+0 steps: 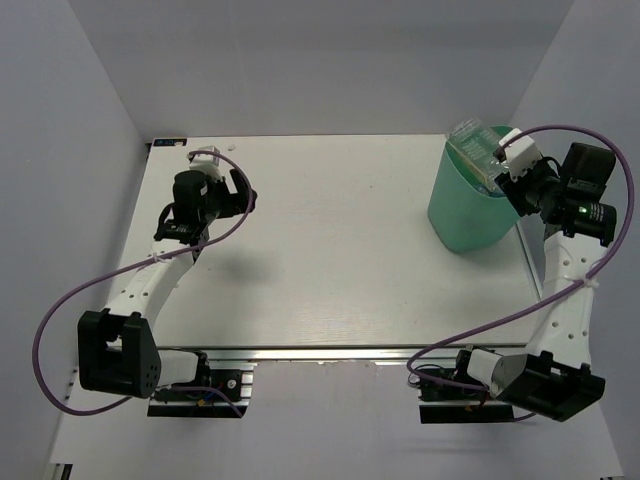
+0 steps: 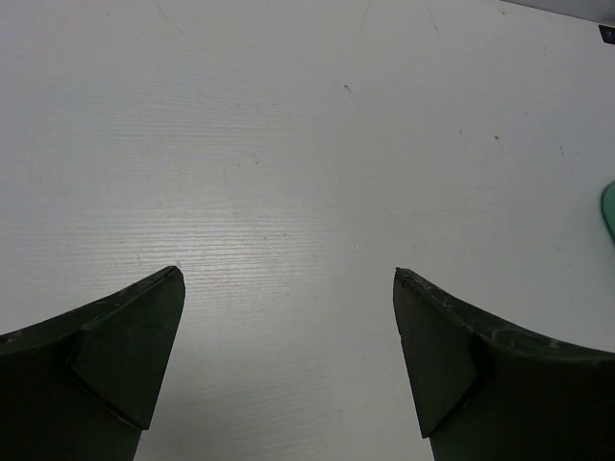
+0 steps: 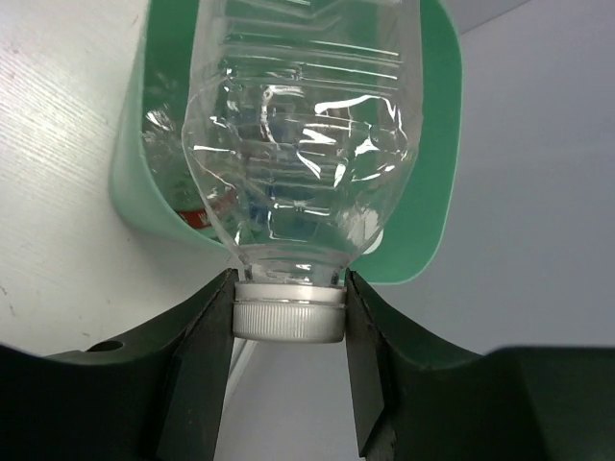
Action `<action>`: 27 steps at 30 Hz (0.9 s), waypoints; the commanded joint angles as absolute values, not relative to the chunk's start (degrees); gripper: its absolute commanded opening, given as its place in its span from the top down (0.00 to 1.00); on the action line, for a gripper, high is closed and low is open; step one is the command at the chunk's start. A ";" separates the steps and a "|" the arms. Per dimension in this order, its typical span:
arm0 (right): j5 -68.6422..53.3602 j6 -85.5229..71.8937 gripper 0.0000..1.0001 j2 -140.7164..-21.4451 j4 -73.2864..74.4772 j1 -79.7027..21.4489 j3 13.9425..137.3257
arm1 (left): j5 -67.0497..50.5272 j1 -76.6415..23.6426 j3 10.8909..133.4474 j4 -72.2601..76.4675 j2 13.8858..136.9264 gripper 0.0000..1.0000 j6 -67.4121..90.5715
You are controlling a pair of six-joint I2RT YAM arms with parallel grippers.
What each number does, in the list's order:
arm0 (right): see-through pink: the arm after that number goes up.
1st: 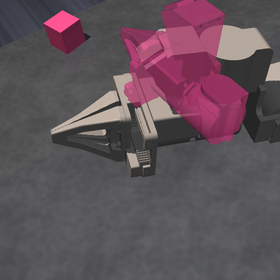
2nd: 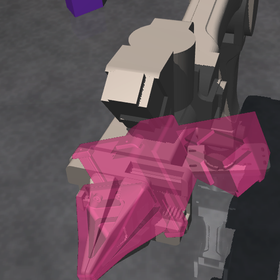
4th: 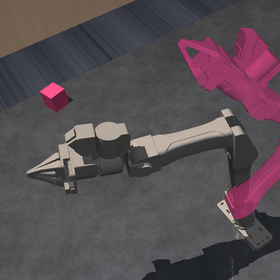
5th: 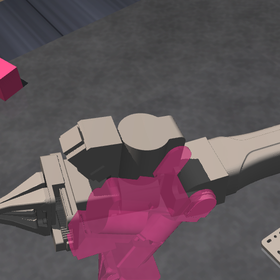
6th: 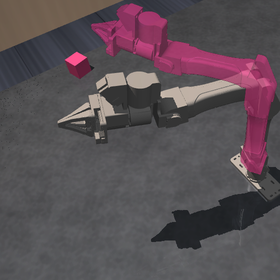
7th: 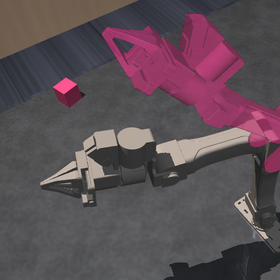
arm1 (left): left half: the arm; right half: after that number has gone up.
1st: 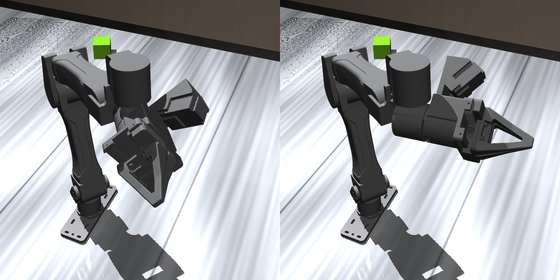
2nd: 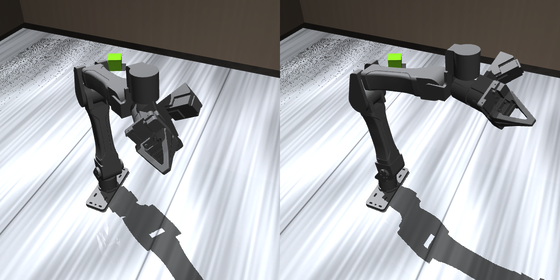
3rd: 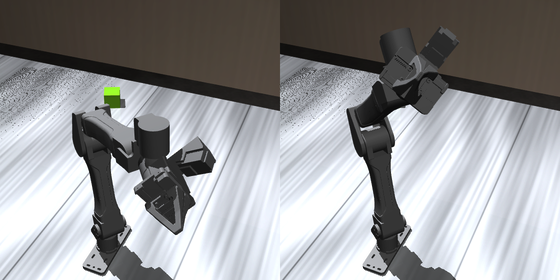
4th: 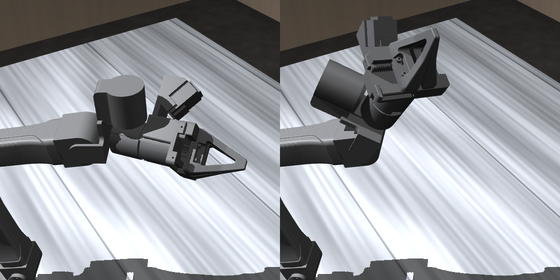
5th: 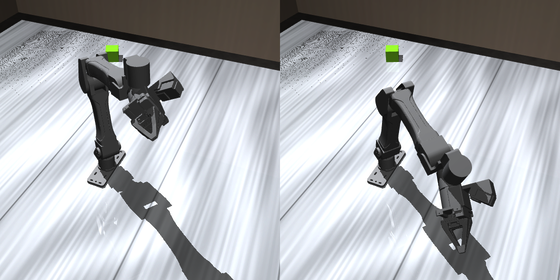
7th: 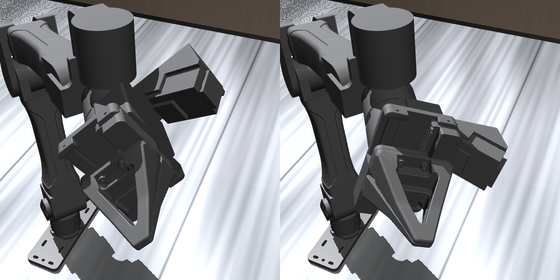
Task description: Put the plastic bottles in the bin
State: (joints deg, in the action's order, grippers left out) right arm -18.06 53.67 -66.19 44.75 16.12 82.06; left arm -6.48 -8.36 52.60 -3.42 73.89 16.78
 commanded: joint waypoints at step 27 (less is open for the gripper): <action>-18.36 53.09 0.11 -65.57 36.66 16.00 82.00 | -8.35 -8.17 56.78 -2.99 78.40 0.02 16.70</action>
